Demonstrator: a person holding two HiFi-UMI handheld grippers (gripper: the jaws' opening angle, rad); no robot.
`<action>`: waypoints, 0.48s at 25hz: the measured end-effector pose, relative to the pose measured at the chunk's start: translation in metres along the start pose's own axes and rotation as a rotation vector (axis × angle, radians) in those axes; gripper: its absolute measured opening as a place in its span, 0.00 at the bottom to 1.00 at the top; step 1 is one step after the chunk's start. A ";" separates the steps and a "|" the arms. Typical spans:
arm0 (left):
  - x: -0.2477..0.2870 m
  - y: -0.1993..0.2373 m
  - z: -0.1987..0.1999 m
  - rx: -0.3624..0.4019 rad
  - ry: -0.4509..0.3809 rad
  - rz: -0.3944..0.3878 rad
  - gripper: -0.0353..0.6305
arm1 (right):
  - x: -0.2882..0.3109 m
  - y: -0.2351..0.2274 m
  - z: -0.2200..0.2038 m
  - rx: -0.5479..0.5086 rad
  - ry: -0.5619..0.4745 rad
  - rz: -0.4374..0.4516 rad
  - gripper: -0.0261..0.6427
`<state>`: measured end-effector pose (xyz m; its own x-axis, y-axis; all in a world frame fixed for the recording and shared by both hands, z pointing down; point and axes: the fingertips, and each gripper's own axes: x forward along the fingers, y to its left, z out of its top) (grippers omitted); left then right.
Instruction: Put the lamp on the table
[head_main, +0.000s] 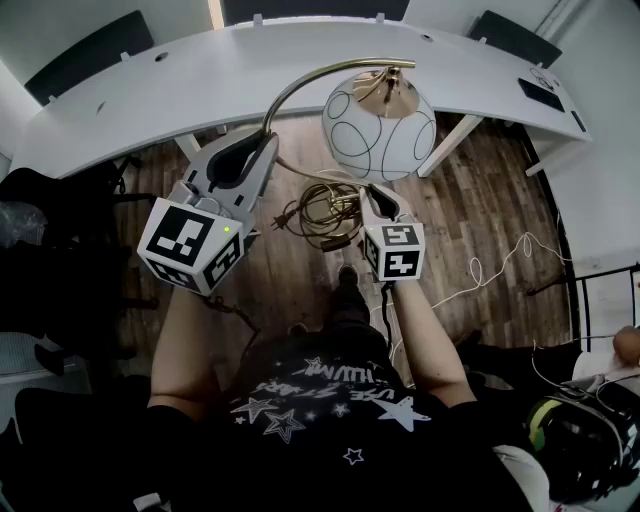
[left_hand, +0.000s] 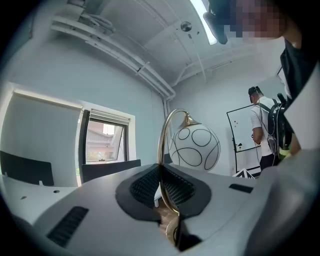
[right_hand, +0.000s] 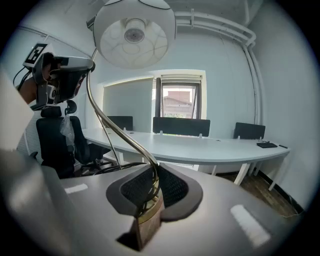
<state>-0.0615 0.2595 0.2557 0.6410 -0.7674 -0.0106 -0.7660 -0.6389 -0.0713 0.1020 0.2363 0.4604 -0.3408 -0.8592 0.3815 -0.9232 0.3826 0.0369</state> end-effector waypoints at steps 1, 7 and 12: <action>0.000 0.001 0.000 0.000 0.003 0.003 0.10 | 0.000 0.001 0.001 0.006 0.003 0.006 0.10; 0.000 0.001 0.004 -0.009 0.014 0.009 0.10 | -0.001 -0.001 0.004 0.007 0.010 0.010 0.10; -0.006 -0.004 0.004 -0.024 0.008 0.013 0.10 | -0.006 0.003 0.002 0.008 0.005 0.020 0.10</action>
<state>-0.0620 0.2669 0.2521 0.6305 -0.7762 -0.0032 -0.7754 -0.6297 -0.0473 0.1006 0.2422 0.4566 -0.3580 -0.8500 0.3864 -0.9178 0.3964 0.0216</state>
